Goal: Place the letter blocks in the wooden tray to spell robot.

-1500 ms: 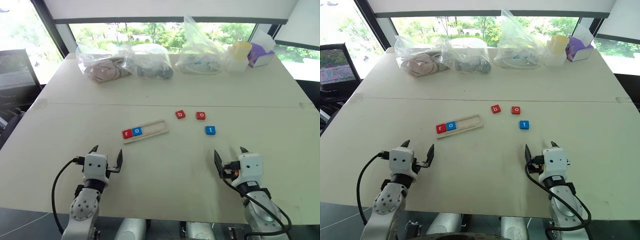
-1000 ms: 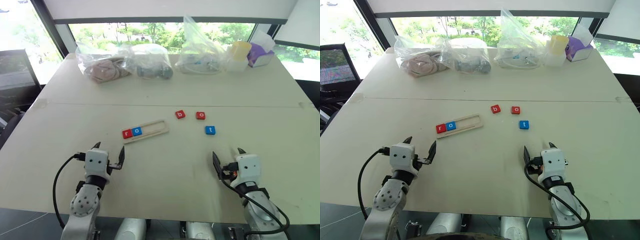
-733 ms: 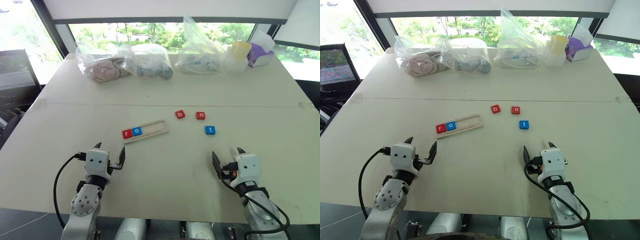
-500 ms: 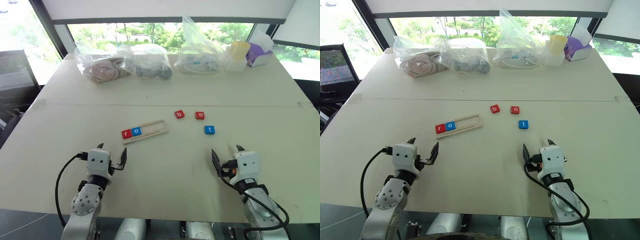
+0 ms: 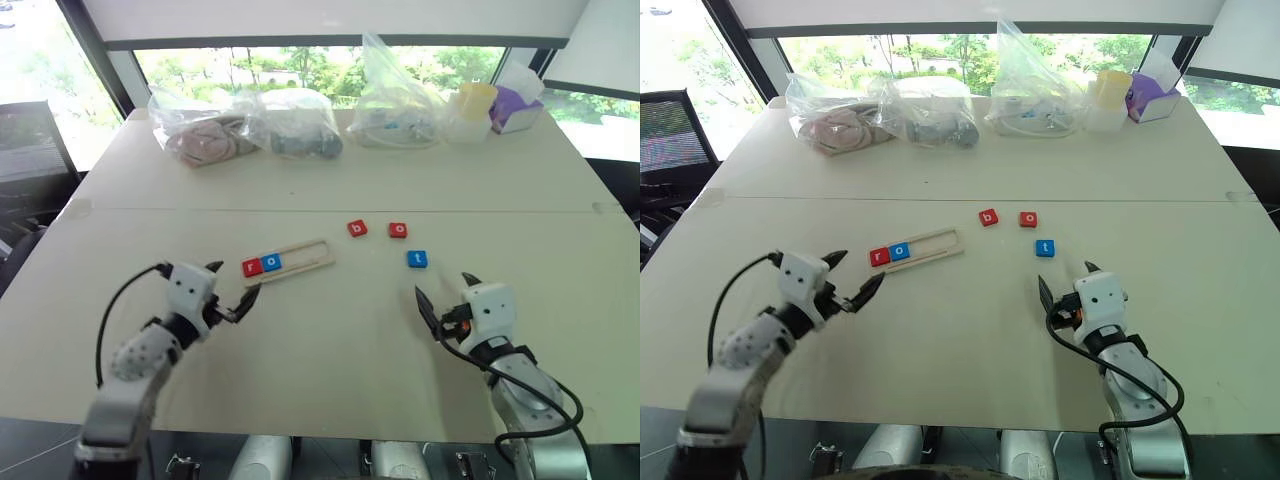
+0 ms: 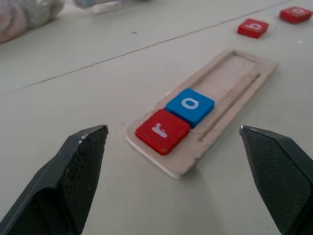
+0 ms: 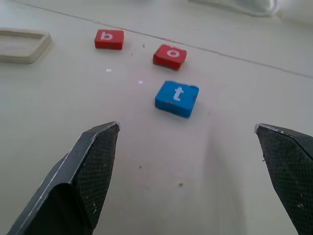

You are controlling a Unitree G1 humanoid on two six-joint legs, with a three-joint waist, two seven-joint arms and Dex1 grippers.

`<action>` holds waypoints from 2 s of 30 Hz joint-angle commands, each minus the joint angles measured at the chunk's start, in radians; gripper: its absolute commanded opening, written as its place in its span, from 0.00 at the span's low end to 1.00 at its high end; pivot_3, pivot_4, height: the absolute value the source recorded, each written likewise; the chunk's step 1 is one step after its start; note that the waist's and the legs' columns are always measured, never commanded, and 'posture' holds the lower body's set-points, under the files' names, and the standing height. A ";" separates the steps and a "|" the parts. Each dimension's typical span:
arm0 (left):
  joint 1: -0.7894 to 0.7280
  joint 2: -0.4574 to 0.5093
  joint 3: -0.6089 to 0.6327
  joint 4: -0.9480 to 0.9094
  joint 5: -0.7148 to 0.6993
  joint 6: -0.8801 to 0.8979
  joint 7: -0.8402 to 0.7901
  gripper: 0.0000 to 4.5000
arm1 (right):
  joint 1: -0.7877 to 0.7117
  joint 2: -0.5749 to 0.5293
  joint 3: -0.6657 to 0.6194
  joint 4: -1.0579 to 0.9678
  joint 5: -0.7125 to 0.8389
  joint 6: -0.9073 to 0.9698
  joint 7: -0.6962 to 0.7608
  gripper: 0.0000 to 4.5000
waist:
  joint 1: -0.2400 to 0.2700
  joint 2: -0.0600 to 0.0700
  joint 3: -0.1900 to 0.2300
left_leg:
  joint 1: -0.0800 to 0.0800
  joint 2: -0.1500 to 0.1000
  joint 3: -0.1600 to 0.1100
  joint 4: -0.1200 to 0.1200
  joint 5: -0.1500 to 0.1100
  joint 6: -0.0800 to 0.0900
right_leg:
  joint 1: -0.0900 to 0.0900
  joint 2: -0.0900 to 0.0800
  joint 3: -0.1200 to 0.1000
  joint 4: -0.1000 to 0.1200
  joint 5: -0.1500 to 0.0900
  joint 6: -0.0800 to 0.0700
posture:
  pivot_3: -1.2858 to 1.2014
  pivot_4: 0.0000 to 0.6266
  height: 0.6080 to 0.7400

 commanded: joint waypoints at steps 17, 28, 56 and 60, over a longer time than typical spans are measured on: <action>-0.812 0.196 -0.276 1.088 0.125 -0.248 -0.911 1.00 | -0.076 -0.015 0.020 -0.102 -0.001 0.073 -0.019 1.00 | -0.023 -0.001 0.001 | -0.001 -0.003 0.002 -0.001 0.000 0.000 | -0.001 0.001 0.001 0.001 0.005 0.000 | 0.52 0.24 1.00; -0.853 0.116 -0.262 1.255 0.206 -0.461 -0.888 1.00 | -0.034 -0.007 0.022 -0.145 -0.015 0.093 -0.049 1.00 | -0.025 -0.002 0.001 | 0.000 -0.002 0.002 0.000 0.000 0.000 | -0.001 0.001 0.001 0.002 0.005 0.000 | 0.52 0.24 1.00; -0.696 0.110 -0.281 1.278 0.291 -0.652 -0.745 1.00 | -0.049 -0.022 0.024 -0.145 -0.011 0.110 -0.035 1.00 | -0.027 -0.002 -0.002 | 0.014 0.000 0.002 -0.002 0.000 0.001 | 0.011 0.001 0.003 0.003 0.002 0.005 | 0.52 0.24 1.00; -0.684 0.115 -0.283 1.277 0.290 -0.629 -0.757 0.94 | -0.050 -0.023 0.023 -0.145 -0.011 0.110 -0.032 1.00 | -0.028 -0.001 -0.003 | 0.015 0.000 0.002 -0.002 0.000 0.001 | 0.011 0.001 0.003 0.003 0.002 0.005 | 0.52 0.24 1.00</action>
